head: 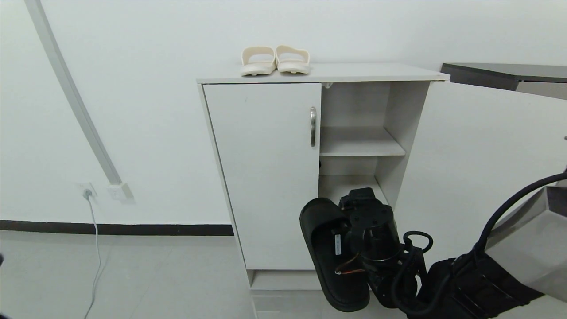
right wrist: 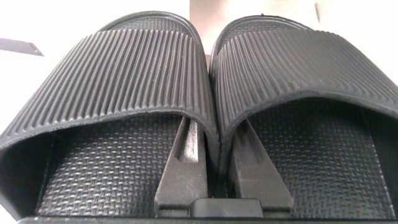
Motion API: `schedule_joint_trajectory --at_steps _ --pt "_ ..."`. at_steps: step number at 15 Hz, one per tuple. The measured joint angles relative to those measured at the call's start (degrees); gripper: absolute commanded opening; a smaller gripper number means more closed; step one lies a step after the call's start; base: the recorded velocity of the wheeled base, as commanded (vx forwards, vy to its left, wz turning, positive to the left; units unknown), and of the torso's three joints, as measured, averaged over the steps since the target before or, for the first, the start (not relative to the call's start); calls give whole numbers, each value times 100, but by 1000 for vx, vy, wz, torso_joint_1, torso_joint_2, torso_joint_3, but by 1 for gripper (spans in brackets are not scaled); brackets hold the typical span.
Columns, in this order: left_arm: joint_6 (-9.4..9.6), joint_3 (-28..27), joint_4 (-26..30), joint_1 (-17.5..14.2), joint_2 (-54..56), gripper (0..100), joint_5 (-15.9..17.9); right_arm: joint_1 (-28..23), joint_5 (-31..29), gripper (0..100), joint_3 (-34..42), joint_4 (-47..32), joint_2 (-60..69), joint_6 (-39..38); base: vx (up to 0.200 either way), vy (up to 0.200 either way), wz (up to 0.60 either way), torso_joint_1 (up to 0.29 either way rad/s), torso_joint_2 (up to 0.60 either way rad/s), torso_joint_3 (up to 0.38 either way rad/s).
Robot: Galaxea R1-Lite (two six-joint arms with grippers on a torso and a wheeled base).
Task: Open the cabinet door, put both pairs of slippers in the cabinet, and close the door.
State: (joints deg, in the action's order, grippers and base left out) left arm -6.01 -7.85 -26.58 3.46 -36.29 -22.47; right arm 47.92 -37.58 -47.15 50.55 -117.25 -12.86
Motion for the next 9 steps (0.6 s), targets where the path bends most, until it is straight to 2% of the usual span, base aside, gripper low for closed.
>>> schedule_joint_trajectory --at_steps 4,5,6,7,8,9 --pt "104 542 1971 -445 2191 0 9 4 4 0 7 9 -28 -9 0 0 0 0 0 0" --pt "180 651 2343 -489 2604 0 191 4 6 0 9 9 -39 -13 0 0 0 0 0 0" --pt "345 697 2380 -450 2918 0 545 4 11 0 11 9 -45 -13 0 0 0 0 0 0" --pt "563 741 2415 -412 3150 0 1064 4 17 0 11 13 -50 -13 0 0 0 0 0 0" --pt "690 761 2415 -379 3324 0 1398 4 17 0 11 13 -61 -16 0 0 0 0 0 0" --pt "696 774 2428 -360 3432 0 1675 10 11 0 11 13 -74 -13 0 0 0 0 0 0"
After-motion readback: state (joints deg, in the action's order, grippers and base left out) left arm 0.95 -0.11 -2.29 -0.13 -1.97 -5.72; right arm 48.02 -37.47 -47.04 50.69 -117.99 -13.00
